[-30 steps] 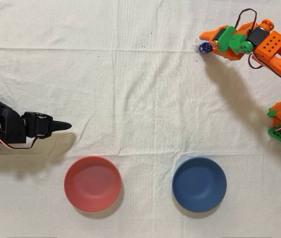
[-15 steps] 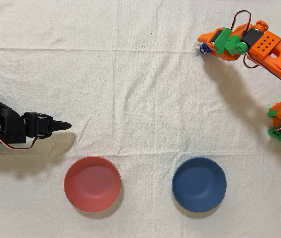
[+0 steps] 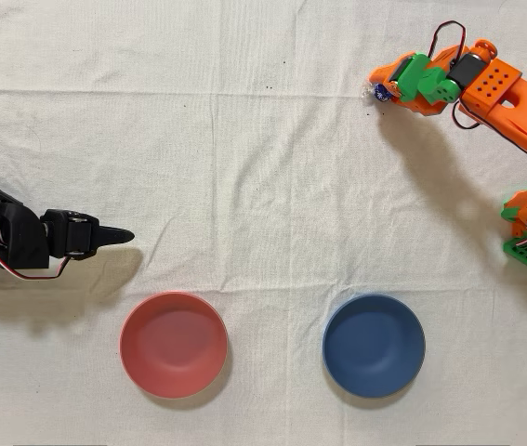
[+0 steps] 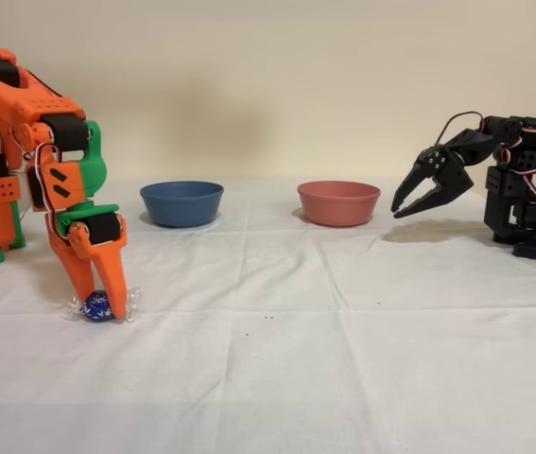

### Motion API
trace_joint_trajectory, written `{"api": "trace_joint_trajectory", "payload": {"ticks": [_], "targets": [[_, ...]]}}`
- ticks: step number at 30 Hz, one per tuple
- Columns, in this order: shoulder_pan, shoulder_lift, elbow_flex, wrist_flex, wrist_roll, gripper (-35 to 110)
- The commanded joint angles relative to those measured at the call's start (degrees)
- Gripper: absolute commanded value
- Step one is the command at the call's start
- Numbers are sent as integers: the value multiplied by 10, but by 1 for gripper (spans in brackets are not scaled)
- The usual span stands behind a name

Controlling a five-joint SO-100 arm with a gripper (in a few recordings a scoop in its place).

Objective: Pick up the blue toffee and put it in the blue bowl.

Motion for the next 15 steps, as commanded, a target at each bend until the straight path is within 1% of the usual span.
{"api": "trace_joint_trajectory", "payload": {"ticks": [1, 8, 15], "targets": [[3, 19, -19, -3, -14, 25], [8, 25, -20, -3, -25, 18], [-3, 60, 3, -4, -37, 17]]}}
